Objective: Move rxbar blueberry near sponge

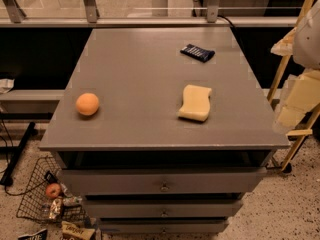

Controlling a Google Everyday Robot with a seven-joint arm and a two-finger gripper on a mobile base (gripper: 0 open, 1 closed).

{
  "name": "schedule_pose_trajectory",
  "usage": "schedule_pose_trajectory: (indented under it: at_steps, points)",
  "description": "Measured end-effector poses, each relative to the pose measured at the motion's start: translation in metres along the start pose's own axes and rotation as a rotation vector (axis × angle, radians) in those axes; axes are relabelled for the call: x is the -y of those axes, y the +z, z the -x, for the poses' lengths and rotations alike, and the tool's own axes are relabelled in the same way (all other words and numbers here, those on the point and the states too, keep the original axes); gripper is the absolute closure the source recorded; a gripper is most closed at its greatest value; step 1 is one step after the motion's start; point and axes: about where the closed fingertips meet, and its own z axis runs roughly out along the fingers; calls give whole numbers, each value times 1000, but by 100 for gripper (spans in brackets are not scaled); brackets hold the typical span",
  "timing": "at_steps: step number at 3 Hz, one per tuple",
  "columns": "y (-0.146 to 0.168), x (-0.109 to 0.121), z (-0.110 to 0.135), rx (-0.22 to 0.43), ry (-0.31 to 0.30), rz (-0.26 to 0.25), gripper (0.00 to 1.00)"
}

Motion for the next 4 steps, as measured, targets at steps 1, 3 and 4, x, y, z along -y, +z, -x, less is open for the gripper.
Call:
schedule_pose_trajectory:
  at_steps: [1, 3, 4]
  points:
    - [0, 0, 0, 0, 0, 0, 0]
    - [-8, 77, 20, 311, -21, -80, 0]
    - [-7, 131, 40, 491, 24, -138, 0]
